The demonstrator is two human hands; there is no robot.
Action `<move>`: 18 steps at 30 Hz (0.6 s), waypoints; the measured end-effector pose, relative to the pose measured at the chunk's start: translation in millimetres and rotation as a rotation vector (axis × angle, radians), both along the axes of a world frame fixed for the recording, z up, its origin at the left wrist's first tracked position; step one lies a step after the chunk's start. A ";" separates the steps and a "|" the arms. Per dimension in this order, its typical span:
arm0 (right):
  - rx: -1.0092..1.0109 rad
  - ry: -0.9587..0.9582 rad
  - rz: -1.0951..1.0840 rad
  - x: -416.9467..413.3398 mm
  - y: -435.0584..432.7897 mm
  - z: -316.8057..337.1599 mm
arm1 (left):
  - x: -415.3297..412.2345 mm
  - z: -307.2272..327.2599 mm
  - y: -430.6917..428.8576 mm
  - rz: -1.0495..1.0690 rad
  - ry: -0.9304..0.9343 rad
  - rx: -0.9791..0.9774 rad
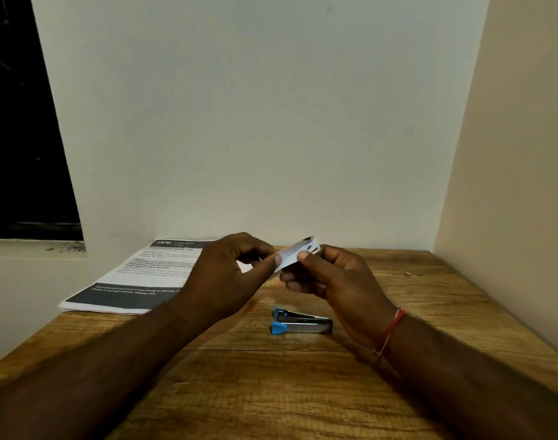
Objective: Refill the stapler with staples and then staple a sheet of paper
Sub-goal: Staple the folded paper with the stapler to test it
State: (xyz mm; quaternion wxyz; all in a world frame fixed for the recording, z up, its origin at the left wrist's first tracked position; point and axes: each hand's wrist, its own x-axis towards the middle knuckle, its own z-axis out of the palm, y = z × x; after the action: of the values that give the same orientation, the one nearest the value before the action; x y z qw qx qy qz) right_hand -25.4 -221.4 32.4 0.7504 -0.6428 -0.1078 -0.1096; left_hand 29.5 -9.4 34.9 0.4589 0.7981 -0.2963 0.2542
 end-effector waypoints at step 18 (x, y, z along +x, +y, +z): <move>-0.239 0.006 -0.056 0.0 0.6 -4.2 | -3.6 -0.7 -5.2 -0.090 0.208 -0.087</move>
State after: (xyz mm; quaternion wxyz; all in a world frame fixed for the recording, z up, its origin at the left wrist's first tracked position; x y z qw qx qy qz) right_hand -25.4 -220.8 28.2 0.6653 -0.7309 -0.0999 -0.1148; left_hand 25.9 -14.6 34.2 0.5321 0.7855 -0.2712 0.1619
